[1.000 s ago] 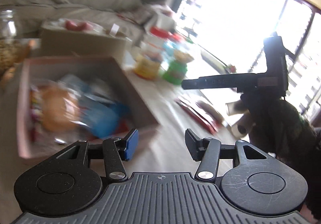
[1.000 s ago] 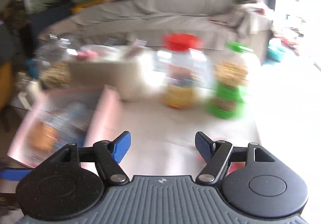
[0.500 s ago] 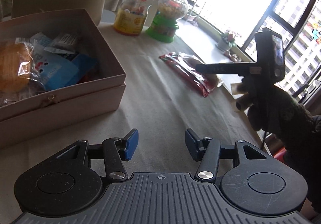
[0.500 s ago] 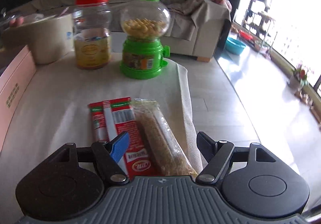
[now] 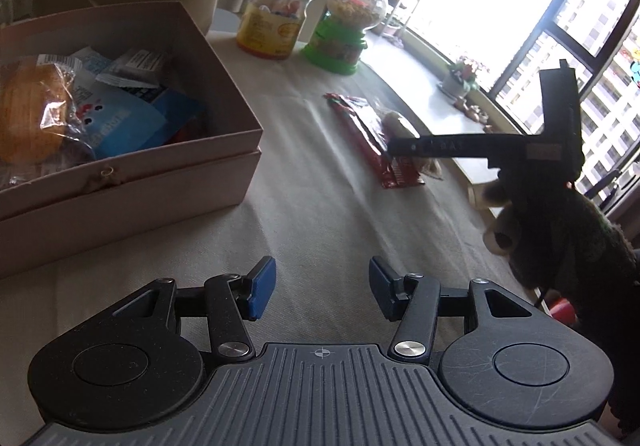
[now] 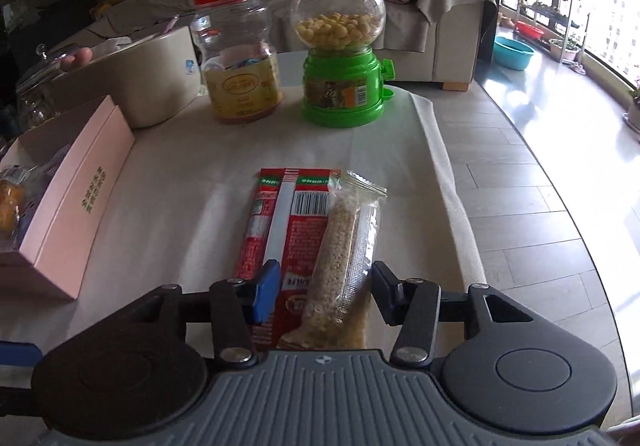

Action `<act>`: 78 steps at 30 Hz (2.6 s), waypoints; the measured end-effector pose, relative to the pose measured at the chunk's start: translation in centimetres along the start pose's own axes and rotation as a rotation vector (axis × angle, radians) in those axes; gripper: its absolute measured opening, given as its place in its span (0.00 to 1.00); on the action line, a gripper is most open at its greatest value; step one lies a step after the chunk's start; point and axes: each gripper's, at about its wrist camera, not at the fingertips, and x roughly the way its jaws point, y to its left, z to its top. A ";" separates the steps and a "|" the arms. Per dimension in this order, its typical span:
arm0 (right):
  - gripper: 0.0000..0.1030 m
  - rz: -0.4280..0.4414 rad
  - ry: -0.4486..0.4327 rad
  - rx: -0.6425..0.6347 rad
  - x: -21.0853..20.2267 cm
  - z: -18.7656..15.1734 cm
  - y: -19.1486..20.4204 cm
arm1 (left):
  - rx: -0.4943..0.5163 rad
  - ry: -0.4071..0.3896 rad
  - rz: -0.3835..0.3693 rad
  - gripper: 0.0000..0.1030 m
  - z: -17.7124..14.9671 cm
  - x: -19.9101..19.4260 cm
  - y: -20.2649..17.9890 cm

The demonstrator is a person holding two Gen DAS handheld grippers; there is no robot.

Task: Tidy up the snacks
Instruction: 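Grasp the long red packet with the right gripper, then grasp the clear grain stick with the left gripper while the right regrips the red packet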

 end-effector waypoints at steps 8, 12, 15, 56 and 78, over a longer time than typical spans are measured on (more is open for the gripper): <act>0.41 0.164 0.056 -0.013 -2.3 -2.4 2.5 | 0.004 0.007 -0.004 0.55 0.0 0.6 -0.4; 0.41 0.202 0.051 -0.063 -3.5 -2.9 3.9 | 0.009 0.004 -0.002 0.55 -0.1 0.4 -0.5; 0.42 0.211 0.033 -0.088 -4.1 -2.7 4.5 | -0.004 0.004 0.003 0.55 -0.2 0.6 -0.2; 0.50 0.083 -0.010 0.045 -4.1 -5.2 0.8 | 0.049 -0.015 -0.007 0.55 4.0 3.8 -4.5; 0.76 0.022 -0.118 -0.044 -6.3 -9.7 1.5 | 0.141 0.071 0.072 0.33 4.9 8.2 -6.4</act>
